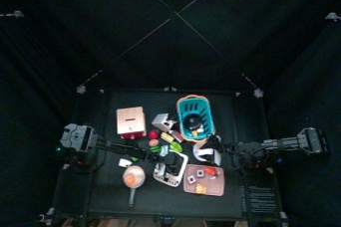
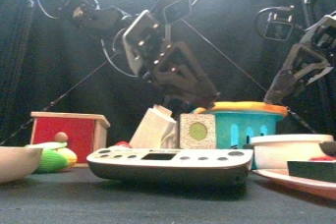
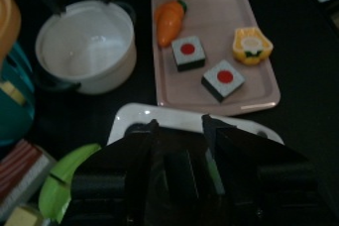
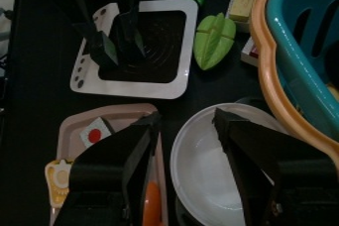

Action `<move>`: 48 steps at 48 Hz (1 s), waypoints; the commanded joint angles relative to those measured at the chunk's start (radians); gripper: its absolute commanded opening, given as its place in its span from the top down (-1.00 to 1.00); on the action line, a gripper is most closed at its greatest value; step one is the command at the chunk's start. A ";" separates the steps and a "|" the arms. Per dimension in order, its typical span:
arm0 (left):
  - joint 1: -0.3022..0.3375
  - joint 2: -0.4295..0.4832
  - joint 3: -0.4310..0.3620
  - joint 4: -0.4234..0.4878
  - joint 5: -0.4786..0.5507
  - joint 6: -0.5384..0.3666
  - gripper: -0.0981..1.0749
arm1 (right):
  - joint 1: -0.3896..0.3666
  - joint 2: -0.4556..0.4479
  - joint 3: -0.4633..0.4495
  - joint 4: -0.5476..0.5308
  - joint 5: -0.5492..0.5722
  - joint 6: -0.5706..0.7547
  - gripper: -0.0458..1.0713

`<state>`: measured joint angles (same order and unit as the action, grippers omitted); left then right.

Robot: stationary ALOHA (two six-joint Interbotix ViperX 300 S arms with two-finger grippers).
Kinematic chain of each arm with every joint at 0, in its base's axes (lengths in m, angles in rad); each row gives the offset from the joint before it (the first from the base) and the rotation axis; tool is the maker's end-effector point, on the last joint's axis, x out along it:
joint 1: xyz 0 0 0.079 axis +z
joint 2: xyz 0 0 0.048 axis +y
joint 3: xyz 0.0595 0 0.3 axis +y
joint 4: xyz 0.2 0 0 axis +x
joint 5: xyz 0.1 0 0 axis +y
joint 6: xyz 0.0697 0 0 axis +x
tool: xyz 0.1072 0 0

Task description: Grab piece of green sushi off stove

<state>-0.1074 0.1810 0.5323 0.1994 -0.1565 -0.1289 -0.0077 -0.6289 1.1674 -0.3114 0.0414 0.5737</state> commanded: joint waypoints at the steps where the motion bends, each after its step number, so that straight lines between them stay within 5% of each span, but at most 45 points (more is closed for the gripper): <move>1: 0.000 -0.043 0.015 -0.023 -0.005 -0.002 -0.53 | -0.002 -0.003 -0.011 0.003 -0.006 0.000 -0.59; 48: 0.025 0.020 0.038 -0.044 0.003 0.000 -0.50 | -0.002 0.012 -0.015 0.000 -0.008 0.000 -0.59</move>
<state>-0.0905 0.2117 0.5844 0.1565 -0.1488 -0.1289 -0.0077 -0.6136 1.1674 -0.3114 0.0430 0.5737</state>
